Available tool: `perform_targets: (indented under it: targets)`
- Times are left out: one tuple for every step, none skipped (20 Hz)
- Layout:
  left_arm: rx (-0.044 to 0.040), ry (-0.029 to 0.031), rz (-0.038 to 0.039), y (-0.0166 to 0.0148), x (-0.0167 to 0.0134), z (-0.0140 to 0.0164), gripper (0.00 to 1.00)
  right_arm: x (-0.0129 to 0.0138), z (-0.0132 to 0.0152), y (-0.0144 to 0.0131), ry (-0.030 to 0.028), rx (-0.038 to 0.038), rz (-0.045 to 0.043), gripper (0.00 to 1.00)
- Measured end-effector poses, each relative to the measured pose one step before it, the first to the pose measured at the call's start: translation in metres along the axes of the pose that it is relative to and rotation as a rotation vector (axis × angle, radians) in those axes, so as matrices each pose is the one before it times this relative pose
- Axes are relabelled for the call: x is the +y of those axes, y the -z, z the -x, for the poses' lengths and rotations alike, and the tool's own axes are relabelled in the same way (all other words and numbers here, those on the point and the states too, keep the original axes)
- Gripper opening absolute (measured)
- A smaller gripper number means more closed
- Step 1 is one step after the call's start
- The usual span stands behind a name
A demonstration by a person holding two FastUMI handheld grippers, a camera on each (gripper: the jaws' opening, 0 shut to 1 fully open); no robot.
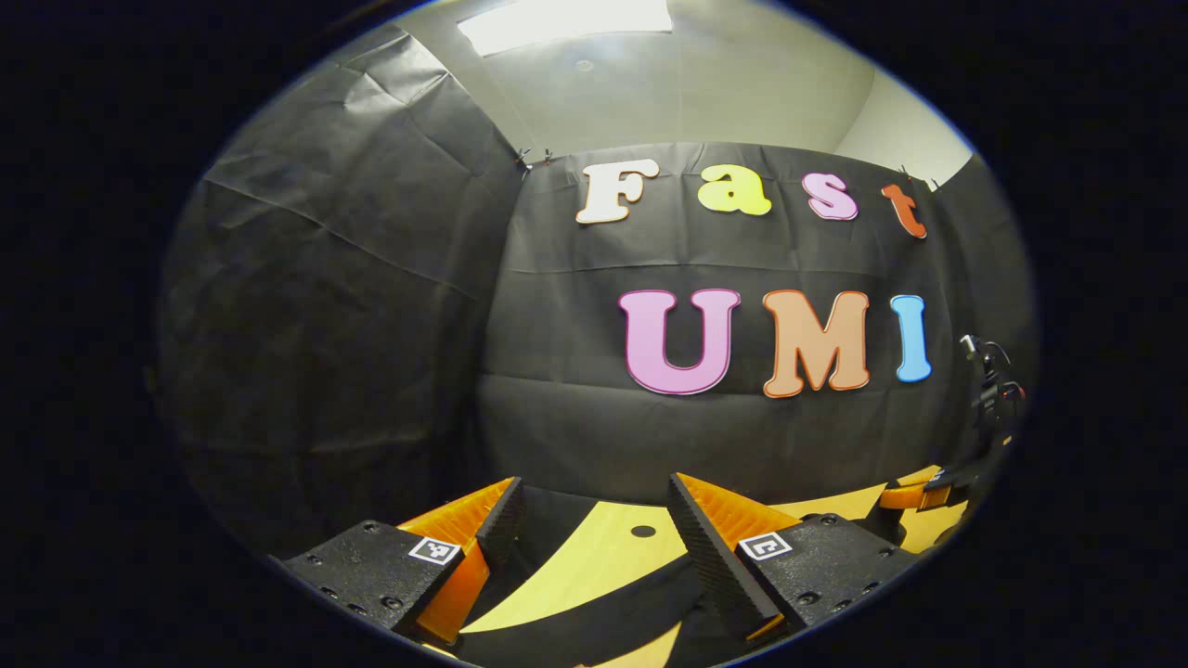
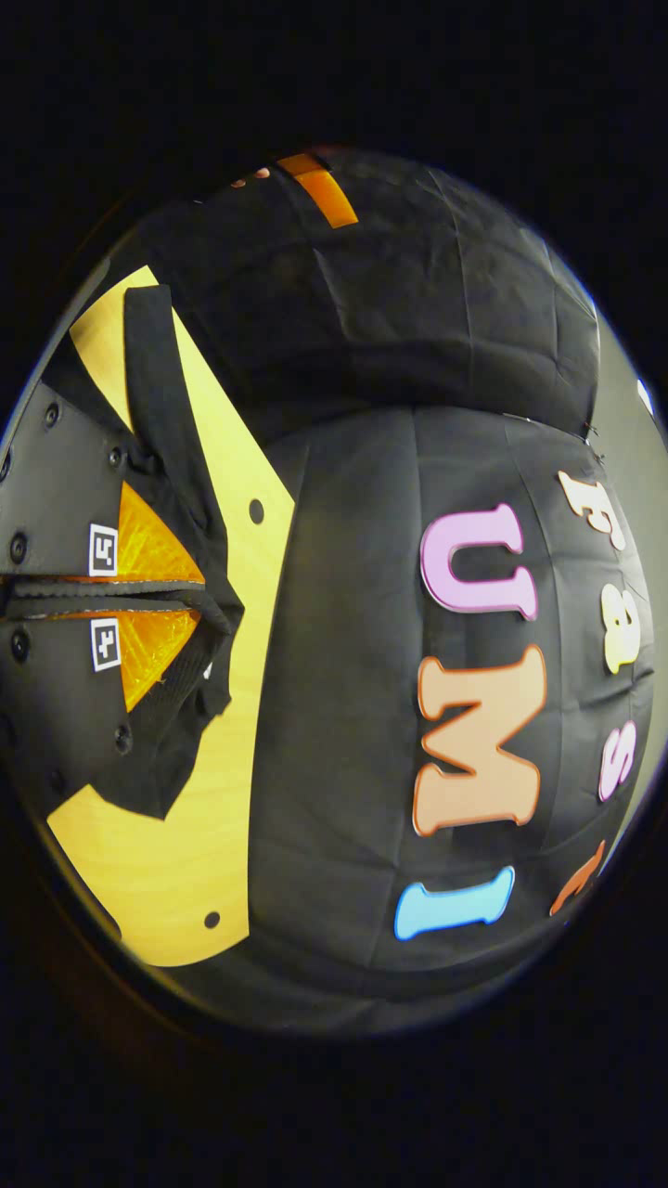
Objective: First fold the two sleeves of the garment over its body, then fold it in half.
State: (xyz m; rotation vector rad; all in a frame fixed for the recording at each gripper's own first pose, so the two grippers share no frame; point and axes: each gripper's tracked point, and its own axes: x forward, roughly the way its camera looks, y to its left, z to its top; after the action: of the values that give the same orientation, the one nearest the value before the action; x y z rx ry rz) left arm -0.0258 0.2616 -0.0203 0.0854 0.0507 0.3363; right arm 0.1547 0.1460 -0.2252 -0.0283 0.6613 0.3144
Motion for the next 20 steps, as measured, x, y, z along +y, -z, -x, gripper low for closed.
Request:
perform_targets:
  targets:
    - [0.00522, -0.01168, 0.00071, 0.0027, 0.00885, -0.00033, 0.93, 0.0131, -0.01141, 0.00661, -0.01823, 0.02387, 0.01212, 0.02]
    - [0.00583, -0.00904, 0.00245, 0.00258, 0.00782, -0.00068, 0.96, 0.01239, -0.01023, 0.00534, -0.01931, 0.02319, 0.01231, 0.02]
    - [0.00446, -0.00749, 0.00413, 0.00162, 0.00677, -0.00002, 0.93, 0.01212, -0.0115, 0.00718, -0.01641, 0.0281, 0.01402, 0.02]
    - [0.00532, -0.00617, 0.00315, 0.00231, 0.00694, -0.0003, 0.96, 0.00857, -0.01144, 0.00633, -0.01171, 0.02781, 0.00847, 0.02]
    - [0.00615, -0.00878, -0.00101, 0.0029, 0.00642, -0.00042, 0.96, 0.00835, -0.01148, 0.00769, -0.0161, 0.03062, -0.0039, 0.02]
    - [0.0065, -0.01059, -0.00234, 0.00247, 0.00679, -0.00135, 0.93, 0.00841, -0.00921, 0.00495, -0.01391, 0.02773, -0.00856, 0.02]
    - [0.00704, -0.00816, -0.00137, 0.00246, 0.00475, -0.00061, 0.96, 0.00561, -0.0093, 0.00392, -0.00376, 0.01946, -0.00126, 0.02]
    - [0.00726, -0.00483, 0.00031, 0.0024, 0.00449, 0.00027, 0.93, 0.00269, -0.00773, 0.00028, 0.00079, 0.01028, 0.00463, 0.02]
    - [0.00553, -0.00245, 0.00265, 0.00209, 0.00334, -0.00052, 0.96, 0.00143, -0.00544, -0.0012, 0.00501, 0.00655, 0.00595, 0.02]
    - [0.00088, 0.00152, 0.00691, 0.0013, 0.0022, -0.00151, 0.96, 0.00305, -0.00184, -0.00356, -0.00722, 0.00105, -0.00427, 0.02]
    - [0.0009, 0.00583, 0.00998, 0.00214, 0.0006, -0.00104, 0.96, 0.00565, 0.00025, -0.00227, -0.01304, -0.01015, -0.0179, 0.07]
    - [0.0036, 0.008, 0.00904, 0.00244, -0.00033, -0.00181, 0.96, 0.00437, 0.00432, -0.01306, -0.01781, -0.05191, -0.01804, 0.12]
    - [0.00961, 0.00387, 0.00205, 0.00341, 0.00157, -0.00206, 0.96, -0.00248, 0.01036, -0.00957, 0.01264, -0.05882, -0.01141, 0.4]
    - [0.00866, 0.00352, -0.00238, 0.00629, 0.00268, -0.00305, 0.93, -0.00651, 0.00527, -0.02509, 0.02808, -0.06723, 0.00573, 0.68]
    - [0.01175, 0.00359, -0.00349, 0.00528, 0.0023, -0.00239, 0.93, -0.00753, 0.00684, -0.01363, 0.02358, -0.05155, 0.00574, 0.96]
    - [0.01274, 0.0093, -0.0029, 0.00516, 0.00102, -0.00251, 0.96, -0.00651, 0.01009, -0.01282, 0.0143, -0.04138, 0.00252, 1.0]
    - [0.01378, 0.01697, -0.00289, 0.00488, -0.00126, -0.0025, 0.93, -0.0062, 0.01102, -0.00809, 0.01137, -0.02134, 0.00078, 1.0]
    - [0.01709, 0.02071, -0.00369, 0.00661, -0.00101, -0.00244, 0.93, -0.00807, 0.01041, -0.00467, 0.01577, -0.0164, 0.00129, 1.0]
    - [0.0203, 0.02137, -0.00403, 0.00759, -0.00082, -0.00283, 0.93, -0.00924, 0.01031, -0.00554, 0.02137, -0.019, 0.00035, 1.0]
    - [0.02269, 0.01904, -0.00021, 0.00951, 0.00086, -0.00252, 0.93, -0.01037, 0.01265, -0.00576, 0.01946, -0.01487, -0.00194, 1.0]
